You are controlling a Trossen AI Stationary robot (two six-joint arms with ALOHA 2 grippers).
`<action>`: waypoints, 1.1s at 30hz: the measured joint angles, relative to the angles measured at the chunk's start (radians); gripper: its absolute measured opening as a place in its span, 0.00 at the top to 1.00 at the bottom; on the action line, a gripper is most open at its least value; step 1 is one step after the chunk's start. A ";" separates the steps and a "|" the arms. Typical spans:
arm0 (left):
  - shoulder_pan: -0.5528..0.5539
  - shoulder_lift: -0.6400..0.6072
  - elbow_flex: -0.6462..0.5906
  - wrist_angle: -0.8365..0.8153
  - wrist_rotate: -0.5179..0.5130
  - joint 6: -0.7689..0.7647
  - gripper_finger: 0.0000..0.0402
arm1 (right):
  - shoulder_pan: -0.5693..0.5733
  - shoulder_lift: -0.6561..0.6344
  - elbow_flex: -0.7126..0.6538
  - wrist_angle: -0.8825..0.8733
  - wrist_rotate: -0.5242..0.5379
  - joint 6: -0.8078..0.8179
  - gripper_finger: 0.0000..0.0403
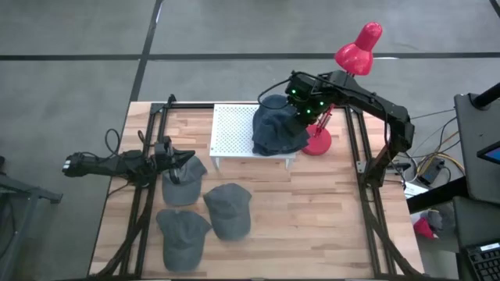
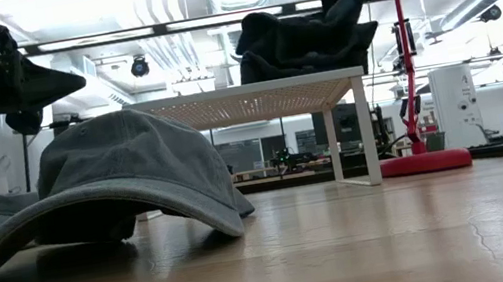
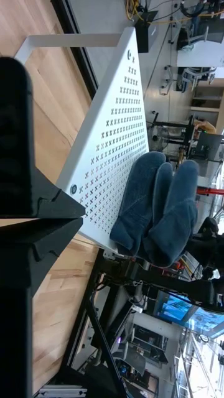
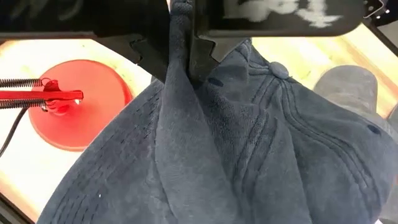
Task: Pick & Place hat
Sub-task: Stack the blue cap on the other blue cap on the shelf, then put the gray cap on the shelf
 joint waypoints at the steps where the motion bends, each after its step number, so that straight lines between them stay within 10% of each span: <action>1: 0.000 0.000 0.000 0.000 0.000 0.000 1.00 | -0.001 0.000 -0.001 0.000 0.000 0.000 0.92; 21: 0.000 0.000 0.000 0.000 0.000 0.000 1.00 | -0.006 0.000 0.066 -0.002 0.000 -0.004 0.64; 33: 0.000 0.000 0.000 0.001 0.000 0.000 1.00 | 0.014 -0.010 0.215 -0.009 0.001 -0.028 0.65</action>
